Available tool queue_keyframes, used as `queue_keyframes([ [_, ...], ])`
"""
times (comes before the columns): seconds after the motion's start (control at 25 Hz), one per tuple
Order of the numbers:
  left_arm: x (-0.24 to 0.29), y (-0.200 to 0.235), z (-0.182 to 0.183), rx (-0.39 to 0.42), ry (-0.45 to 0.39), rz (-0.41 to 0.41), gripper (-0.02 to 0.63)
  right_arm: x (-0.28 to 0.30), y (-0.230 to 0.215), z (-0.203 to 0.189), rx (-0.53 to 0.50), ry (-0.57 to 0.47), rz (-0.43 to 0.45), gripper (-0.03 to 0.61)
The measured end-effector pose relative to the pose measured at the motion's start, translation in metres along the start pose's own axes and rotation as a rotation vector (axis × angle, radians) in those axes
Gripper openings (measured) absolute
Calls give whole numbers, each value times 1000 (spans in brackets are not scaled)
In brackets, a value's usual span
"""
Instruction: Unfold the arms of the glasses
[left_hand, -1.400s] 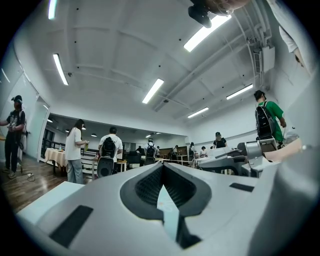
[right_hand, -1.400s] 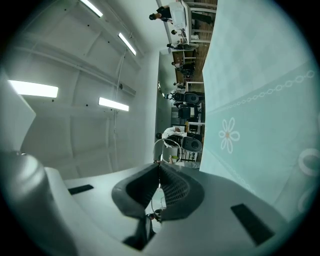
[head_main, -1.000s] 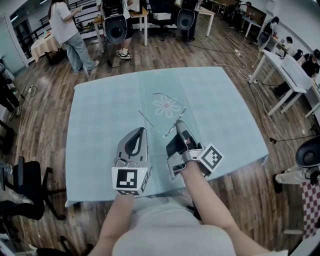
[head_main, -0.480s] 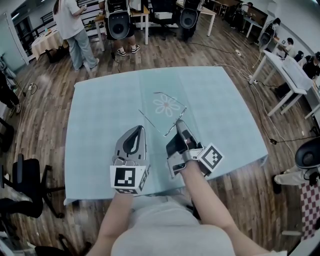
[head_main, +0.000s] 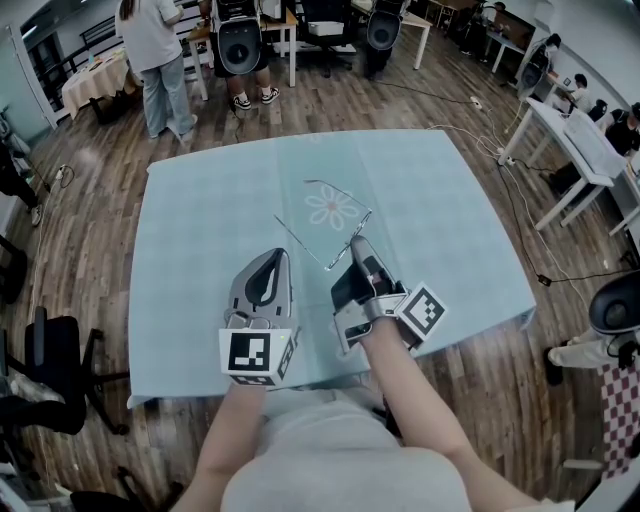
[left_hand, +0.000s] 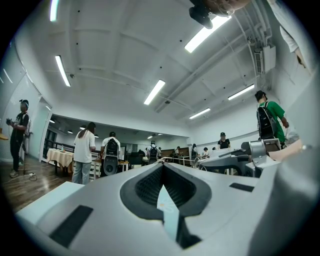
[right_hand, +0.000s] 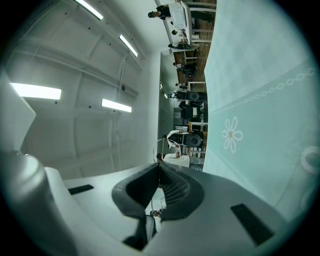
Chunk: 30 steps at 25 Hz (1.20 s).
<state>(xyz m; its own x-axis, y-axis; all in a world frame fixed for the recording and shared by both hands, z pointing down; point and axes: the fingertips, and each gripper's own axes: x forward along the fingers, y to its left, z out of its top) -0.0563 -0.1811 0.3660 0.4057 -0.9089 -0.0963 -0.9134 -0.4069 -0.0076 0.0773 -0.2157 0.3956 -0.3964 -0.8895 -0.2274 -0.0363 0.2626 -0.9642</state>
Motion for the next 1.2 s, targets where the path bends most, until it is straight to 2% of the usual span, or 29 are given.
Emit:
queue_keyframes([
  [1.2,4,-6,0,-7,9,7,8,0,1,1,-40,41,-20,11],
])
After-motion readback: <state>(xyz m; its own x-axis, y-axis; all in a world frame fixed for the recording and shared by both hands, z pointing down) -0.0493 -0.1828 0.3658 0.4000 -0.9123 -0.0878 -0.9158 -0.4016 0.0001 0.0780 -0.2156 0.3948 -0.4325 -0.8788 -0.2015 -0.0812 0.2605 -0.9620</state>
